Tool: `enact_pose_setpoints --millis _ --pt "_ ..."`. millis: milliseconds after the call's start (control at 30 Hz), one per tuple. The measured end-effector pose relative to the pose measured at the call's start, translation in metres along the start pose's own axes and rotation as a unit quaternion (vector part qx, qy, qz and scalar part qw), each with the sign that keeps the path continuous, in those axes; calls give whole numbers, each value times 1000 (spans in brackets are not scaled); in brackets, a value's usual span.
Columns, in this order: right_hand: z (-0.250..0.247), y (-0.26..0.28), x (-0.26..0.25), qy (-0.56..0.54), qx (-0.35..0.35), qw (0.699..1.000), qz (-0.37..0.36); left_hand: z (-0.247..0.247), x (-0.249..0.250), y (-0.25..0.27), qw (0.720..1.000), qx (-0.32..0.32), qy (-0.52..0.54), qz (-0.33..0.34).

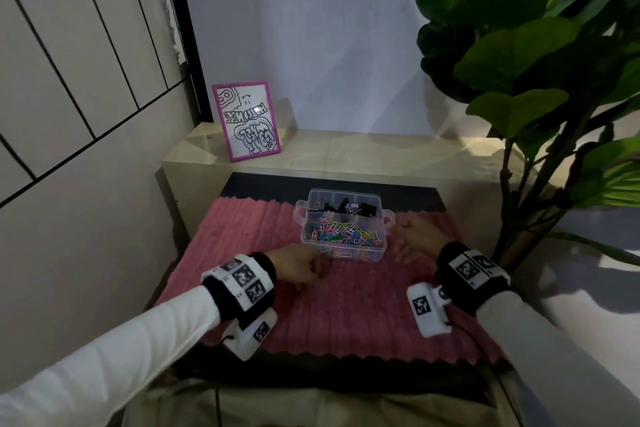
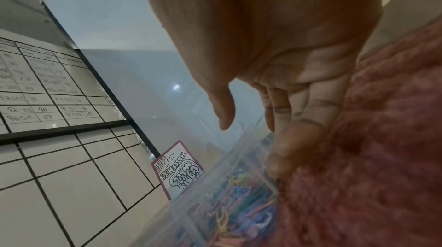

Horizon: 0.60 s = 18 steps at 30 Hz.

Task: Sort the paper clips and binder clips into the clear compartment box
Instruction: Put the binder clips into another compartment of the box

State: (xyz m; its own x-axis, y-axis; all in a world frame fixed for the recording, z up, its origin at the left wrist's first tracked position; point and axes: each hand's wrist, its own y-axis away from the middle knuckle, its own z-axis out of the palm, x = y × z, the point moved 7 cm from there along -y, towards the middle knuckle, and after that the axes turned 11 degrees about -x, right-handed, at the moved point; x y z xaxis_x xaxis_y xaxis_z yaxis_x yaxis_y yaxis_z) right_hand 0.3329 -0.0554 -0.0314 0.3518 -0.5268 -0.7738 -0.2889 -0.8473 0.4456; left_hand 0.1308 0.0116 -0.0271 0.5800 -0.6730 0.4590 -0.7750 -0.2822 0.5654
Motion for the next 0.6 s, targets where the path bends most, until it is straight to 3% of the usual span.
enact_pose_setpoints --millis 100,233,333,500,600 --pt "7 -4 -4 -37 -21 999 -6 -32 -2 7 999 12 51 10" --pt "10 -8 -10 -27 -2 1000 -8 -105 -2 3 987 121 96 34" --pt "8 -13 -11 15 22 1000 -3 -129 -10 -19 982 145 122 -5" --pt "7 -16 -11 12 10 1000 -17 -125 -23 -61 987 100 128 -5" --pt "9 -14 -10 -10 -2 1000 -27 -121 -29 -71 995 78 56 16"
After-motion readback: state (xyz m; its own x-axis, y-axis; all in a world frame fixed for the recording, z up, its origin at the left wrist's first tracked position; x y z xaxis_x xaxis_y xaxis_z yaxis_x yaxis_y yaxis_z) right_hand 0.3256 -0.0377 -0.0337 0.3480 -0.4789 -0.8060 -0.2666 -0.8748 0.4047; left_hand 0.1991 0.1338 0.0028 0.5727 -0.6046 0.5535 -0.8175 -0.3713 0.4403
